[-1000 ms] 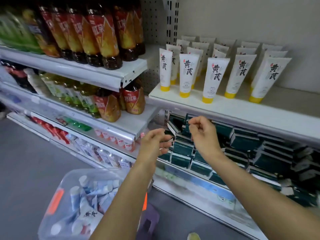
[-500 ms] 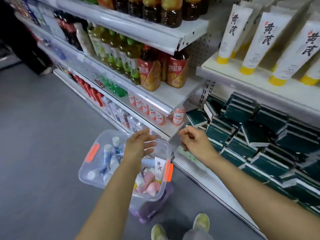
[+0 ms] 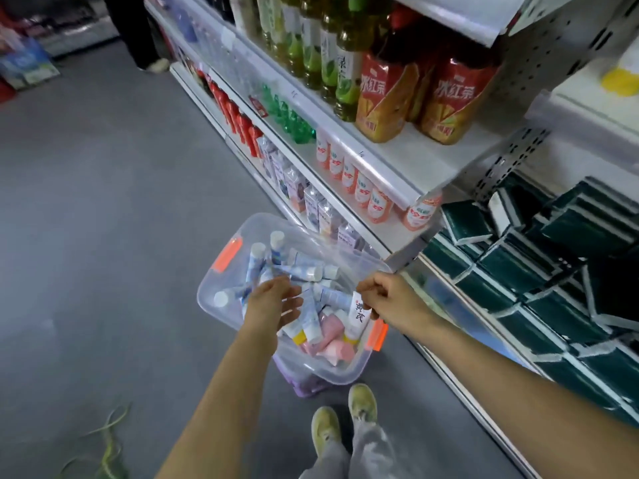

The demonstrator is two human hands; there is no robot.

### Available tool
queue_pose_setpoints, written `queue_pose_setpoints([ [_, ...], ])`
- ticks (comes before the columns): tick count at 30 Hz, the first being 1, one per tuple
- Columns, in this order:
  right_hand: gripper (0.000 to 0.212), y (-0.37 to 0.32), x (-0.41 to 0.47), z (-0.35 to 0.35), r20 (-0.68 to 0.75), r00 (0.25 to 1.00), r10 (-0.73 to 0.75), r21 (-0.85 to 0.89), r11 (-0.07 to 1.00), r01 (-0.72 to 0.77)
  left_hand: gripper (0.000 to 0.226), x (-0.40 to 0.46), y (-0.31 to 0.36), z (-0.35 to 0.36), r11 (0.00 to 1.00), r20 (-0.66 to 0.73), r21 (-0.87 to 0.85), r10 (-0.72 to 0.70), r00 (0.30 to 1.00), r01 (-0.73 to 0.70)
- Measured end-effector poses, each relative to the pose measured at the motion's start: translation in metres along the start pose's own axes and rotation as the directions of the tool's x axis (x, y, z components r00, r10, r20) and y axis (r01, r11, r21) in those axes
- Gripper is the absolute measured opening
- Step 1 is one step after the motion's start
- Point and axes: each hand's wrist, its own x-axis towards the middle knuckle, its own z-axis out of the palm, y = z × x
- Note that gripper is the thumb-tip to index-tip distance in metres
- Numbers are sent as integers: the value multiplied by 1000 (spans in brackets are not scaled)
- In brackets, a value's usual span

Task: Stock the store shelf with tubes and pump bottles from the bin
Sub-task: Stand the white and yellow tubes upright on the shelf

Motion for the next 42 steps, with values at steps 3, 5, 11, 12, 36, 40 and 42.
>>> queue_pose_setpoints([
  [3,17,15,23,6,52,997,61,-125,991,-54,9,25,-21,2,993,-77,-52,-108,991,104],
  [5,15,25,38,11,64,994,92,-256,964,-73,16,44,-35,2,980,-132,-91,-190,973,179],
  [11,33,60,79,36,157,980,126,-535,845,-23,13,96,-80,4,939,-278,-130,-344,897,319],
  [12,34,64,82,38,159,979,127,-581,814,-11,24,105,-88,5,937,-292,-120,-348,891,327],
  [36,24,79,96,76,339,915,217,-889,391,237,21,164,-116,6,770,-308,599,-29,951,218],
  [40,11,71,99,66,278,946,169,-837,525,152,18,144,-107,13,801,-177,598,98,979,28],
  [42,6,65,99,57,253,956,149,-811,572,126,16,132,-96,17,872,-131,486,127,983,-48],
])
